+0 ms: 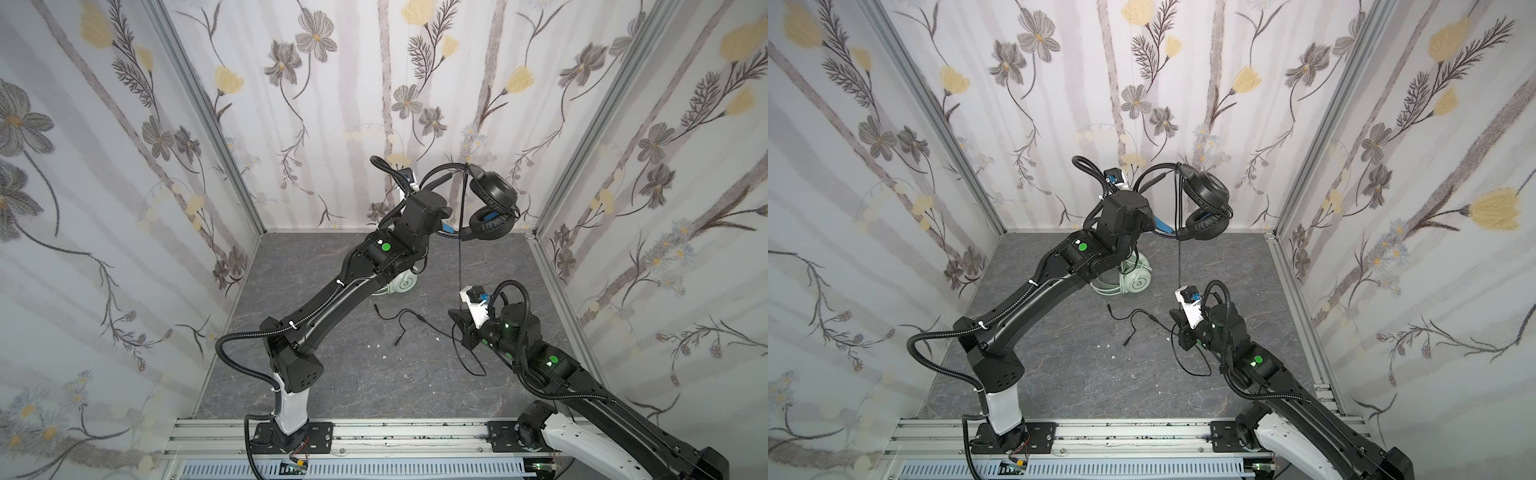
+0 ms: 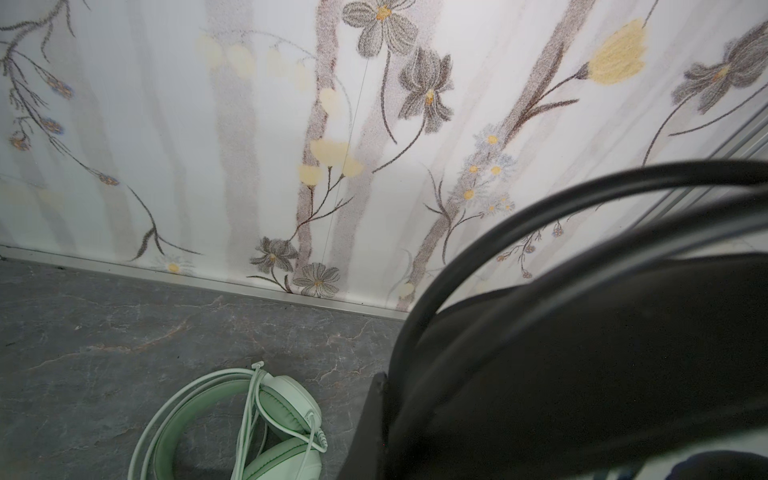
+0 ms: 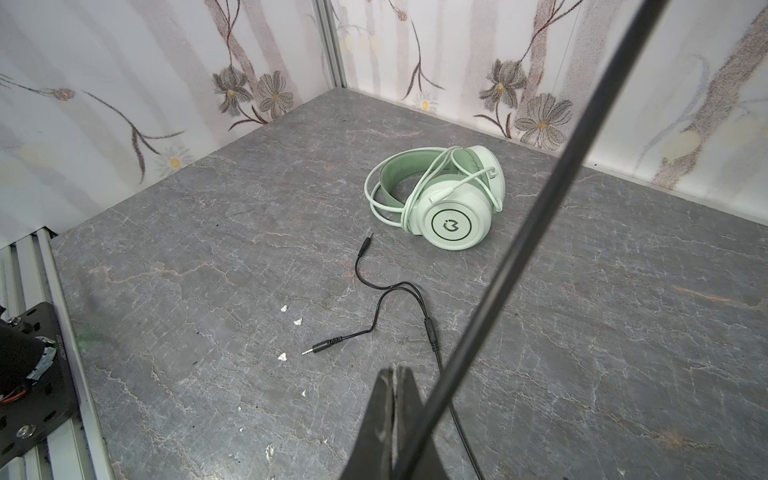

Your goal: Wrap the headphones

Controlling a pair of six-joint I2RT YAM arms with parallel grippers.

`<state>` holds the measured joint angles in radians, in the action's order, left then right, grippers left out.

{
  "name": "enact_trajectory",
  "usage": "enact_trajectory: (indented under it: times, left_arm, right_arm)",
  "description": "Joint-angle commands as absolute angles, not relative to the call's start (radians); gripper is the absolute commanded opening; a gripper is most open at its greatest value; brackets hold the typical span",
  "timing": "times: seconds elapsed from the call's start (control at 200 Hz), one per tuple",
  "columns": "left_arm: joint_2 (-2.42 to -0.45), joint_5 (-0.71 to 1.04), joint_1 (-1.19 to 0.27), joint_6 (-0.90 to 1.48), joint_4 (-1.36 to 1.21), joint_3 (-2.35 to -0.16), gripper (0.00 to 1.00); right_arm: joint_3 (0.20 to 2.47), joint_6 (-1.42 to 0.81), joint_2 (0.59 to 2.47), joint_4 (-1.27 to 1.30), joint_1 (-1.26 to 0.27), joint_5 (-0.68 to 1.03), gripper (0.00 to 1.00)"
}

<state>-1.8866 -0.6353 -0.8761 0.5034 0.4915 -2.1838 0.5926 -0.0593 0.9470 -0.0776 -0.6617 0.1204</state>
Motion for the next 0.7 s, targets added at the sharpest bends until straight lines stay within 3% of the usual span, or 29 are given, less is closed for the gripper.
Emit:
enact_trajectory:
  times: [0.0, 0.25, 0.694]
  left_arm:
    - [-1.894, -0.675, -0.868, 0.618, 0.402, -2.201, 0.0]
    - [-1.95, -0.774, -0.868, 0.51, 0.391, -2.178, 0.0]
    - [-1.904, -0.881, -0.885, 0.174, 0.178, -1.814, 0.0]
  right_arm:
    - [0.592, -0.045, 0.959, -0.067, -0.665, 0.144, 0.0]
    - [0.632, -0.037, 0.95, -0.093, -0.685, 0.164, 0.0]
    - [0.862, 0.053, 0.967, -0.229, -0.701, 0.136, 0.0]
